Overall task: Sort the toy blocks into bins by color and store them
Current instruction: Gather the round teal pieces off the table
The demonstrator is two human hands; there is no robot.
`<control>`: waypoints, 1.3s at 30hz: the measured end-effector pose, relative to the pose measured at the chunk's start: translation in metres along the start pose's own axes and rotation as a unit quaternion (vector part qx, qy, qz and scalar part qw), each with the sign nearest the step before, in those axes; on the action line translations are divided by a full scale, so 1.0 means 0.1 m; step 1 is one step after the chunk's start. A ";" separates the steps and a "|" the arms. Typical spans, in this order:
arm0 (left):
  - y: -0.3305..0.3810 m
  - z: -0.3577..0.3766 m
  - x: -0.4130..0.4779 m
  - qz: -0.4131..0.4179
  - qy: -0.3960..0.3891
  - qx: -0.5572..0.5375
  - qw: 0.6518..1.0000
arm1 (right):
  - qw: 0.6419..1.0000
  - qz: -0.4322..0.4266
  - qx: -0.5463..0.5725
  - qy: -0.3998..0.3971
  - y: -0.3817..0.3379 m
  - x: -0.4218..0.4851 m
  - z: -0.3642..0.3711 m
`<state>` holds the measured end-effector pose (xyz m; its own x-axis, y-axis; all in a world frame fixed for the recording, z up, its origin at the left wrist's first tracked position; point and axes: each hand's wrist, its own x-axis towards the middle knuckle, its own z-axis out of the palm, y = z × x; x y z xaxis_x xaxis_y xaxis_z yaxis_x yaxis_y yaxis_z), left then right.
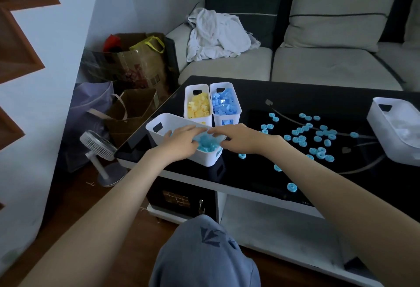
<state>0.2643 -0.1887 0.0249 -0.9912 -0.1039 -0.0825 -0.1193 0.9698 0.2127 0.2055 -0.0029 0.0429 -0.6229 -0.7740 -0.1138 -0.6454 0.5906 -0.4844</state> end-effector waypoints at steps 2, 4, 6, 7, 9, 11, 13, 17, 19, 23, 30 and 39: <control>0.01 0.01 0.01 0.023 -0.013 0.003 1.000 | 0.999 -0.005 -0.023 0.022 0.08 -0.08 -0.03; 0.04 0.00 0.02 0.010 -0.056 0.014 0.998 | 0.999 0.005 -0.018 0.028 0.18 -0.17 -0.08; 0.10 -0.05 0.04 -0.012 -0.068 0.035 0.997 | 0.999 0.029 0.014 0.037 0.30 -0.26 -0.14; 0.15 -0.09 0.05 -0.015 -0.049 0.054 0.997 | 0.998 0.039 0.025 0.043 0.37 -0.32 -0.18; 0.29 -0.15 0.08 -0.003 0.037 0.069 0.997 | 0.997 0.059 0.029 0.047 0.54 -0.46 -0.25; 0.48 -0.17 0.08 0.039 0.132 0.018 0.990 | 0.996 0.083 0.020 0.027 0.72 -0.61 -0.29; 0.77 -0.12 0.09 0.102 0.165 -0.035 0.980 | 0.993 0.114 0.001 0.004 0.90 -0.80 -0.29; 1.37 0.21 0.13 0.197 0.123 0.037 0.972 | 0.986 0.149 -0.078 -0.015 1.15 -1.20 -0.08; 1.49 0.41 0.20 0.197 0.068 0.086 0.974 | 0.981 0.162 -0.109 -0.003 1.23 -1.38 0.12; 1.44 0.77 0.39 0.103 -0.047 0.121 0.986 | 0.966 0.225 -0.119 0.043 1.31 -1.54 0.41; 1.48 1.06 0.64 0.045 -0.012 0.052 0.998 | 0.945 0.283 -0.128 0.105 1.53 -1.26 0.32; 1.86 1.20 0.92 0.193 0.131 0.015 0.972 | 0.931 0.251 -0.175 0.199 1.81 -1.02 0.22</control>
<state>0.1580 0.0087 -0.0601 -0.9430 0.2207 0.2491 0.2627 0.9531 0.1503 0.1622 0.1777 -0.0520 -0.9547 -0.2750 0.1139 -0.2892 0.9474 -0.1369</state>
